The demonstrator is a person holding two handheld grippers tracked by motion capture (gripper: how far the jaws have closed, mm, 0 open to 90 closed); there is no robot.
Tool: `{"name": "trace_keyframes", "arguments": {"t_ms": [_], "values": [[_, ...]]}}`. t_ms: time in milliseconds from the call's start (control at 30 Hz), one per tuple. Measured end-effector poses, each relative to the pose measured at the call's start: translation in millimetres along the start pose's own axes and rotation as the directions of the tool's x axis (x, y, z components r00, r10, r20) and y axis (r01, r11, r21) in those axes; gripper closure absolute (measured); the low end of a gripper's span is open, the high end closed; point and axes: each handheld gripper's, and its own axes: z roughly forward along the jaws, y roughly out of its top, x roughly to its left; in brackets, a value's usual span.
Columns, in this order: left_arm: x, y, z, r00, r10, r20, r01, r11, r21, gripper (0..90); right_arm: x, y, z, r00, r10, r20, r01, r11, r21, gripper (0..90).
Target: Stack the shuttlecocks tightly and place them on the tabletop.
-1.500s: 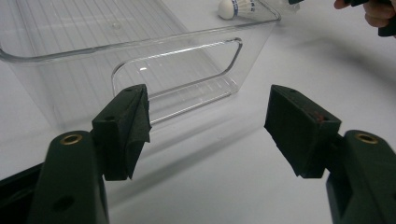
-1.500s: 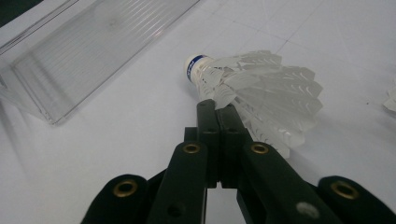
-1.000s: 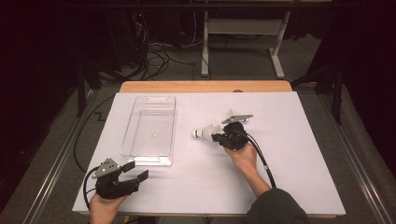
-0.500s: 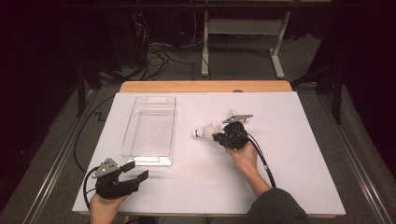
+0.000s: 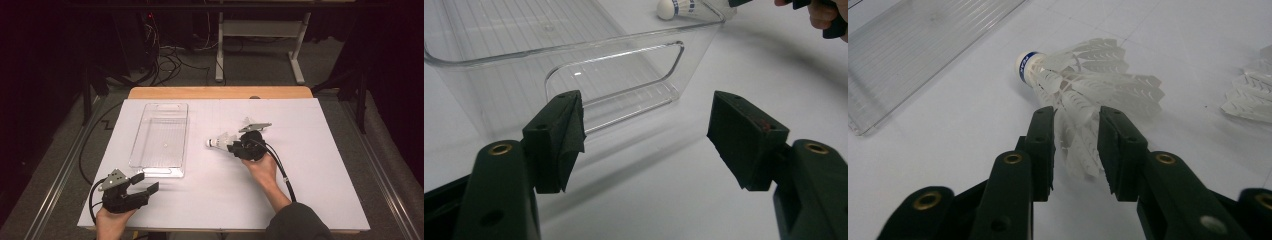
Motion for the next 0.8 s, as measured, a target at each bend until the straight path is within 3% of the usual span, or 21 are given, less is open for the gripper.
{"name": "trace_keyframes", "arguments": {"t_ms": [333, 800], "values": [[0.1, 0.1, 0.1, 1.0000, 0.001, 0.000, -0.001, 1.0000, 0.000, 31.5, 3.2, -0.6, -1.8, 0.9997, -0.013, 0.022, 0.014, 1.000, -0.013, 57.3], [0.1, 0.2, 0.0, 1.0000, 0.002, -0.001, -0.002, 1.0000, 0.000, 31.5, -0.1, -5.0, -10.3, 0.9990, -0.012, 0.043, 0.013, 0.999, -0.030, 53.7]]}}
